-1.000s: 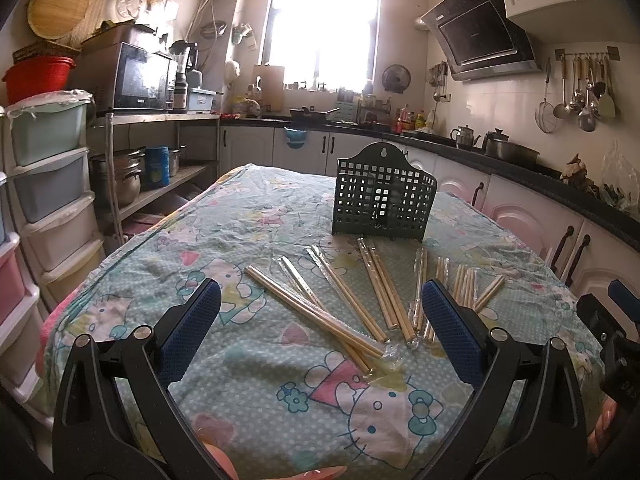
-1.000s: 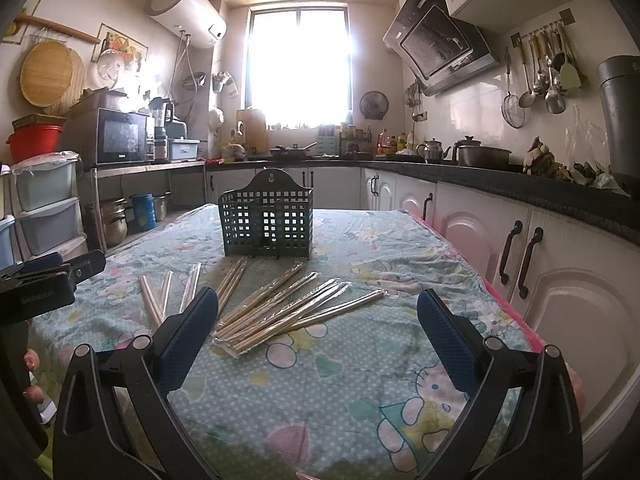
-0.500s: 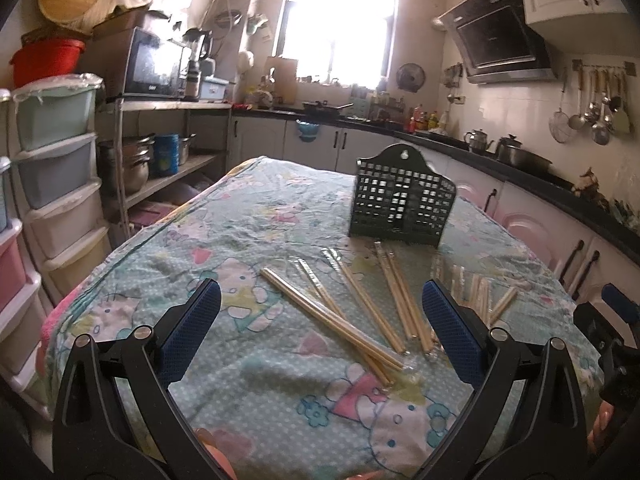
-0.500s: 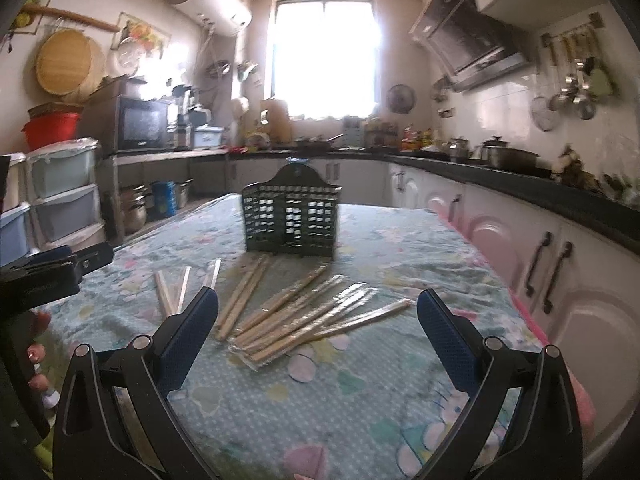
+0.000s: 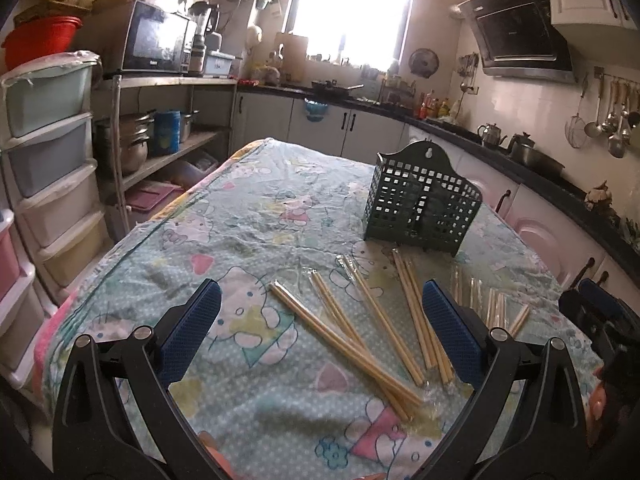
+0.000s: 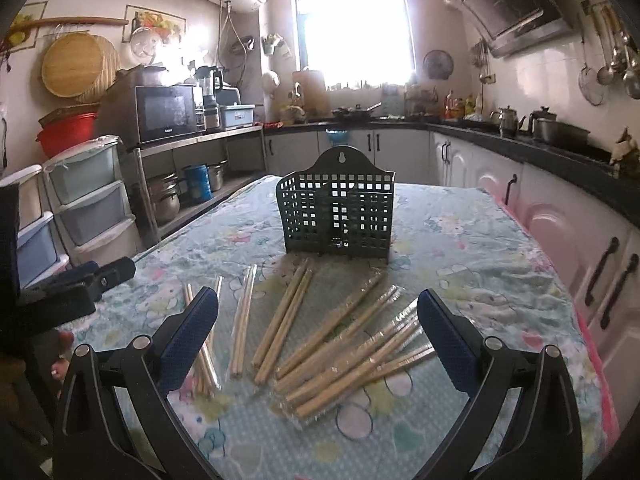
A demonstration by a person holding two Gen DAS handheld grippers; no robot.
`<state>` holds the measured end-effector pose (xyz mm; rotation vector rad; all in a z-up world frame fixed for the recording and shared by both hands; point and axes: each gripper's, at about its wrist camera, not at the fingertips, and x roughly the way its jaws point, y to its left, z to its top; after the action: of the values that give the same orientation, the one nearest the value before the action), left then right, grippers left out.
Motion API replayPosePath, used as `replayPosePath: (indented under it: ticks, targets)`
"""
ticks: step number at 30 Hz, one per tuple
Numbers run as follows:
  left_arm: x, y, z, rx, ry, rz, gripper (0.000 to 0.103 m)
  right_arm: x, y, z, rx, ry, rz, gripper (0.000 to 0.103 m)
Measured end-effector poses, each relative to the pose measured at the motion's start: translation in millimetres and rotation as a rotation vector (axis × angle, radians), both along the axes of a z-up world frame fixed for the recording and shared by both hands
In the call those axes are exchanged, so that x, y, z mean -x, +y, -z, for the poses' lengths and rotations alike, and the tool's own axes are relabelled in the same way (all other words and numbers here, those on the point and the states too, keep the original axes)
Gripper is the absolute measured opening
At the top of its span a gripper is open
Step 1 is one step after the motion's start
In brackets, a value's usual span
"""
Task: Organize utensils
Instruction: 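Lower the left tool onto wooden chopsticks and close it while the right tool grasps chopsticks too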
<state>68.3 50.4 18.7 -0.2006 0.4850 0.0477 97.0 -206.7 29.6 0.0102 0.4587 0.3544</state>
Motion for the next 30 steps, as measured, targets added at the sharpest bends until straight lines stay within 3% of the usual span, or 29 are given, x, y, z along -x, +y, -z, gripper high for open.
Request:
replayPosePath:
  ticks: [10, 21, 24, 30]
  targets:
    - [-51, 14, 10, 0.062, 0.127, -0.017, 0.092, -79, 2, 0, 0.005, 0.120, 0.026, 0.097]
    - [-94, 22, 34, 0.077, 0.302, -0.016, 0.092, -152, 0, 27, 0.022, 0.257, 0.064, 0.096]
    - [-102, 27, 42, 0.082, 0.352, -0.022, 0.092, -168, 1, 35, 0.025, 0.289, 0.071, 0.089]
    - [-109, 41, 61, 0.167, 0.431, -0.006, 0.066, -193, 2, 55, 0.021, 0.369, 0.070, 0.079]
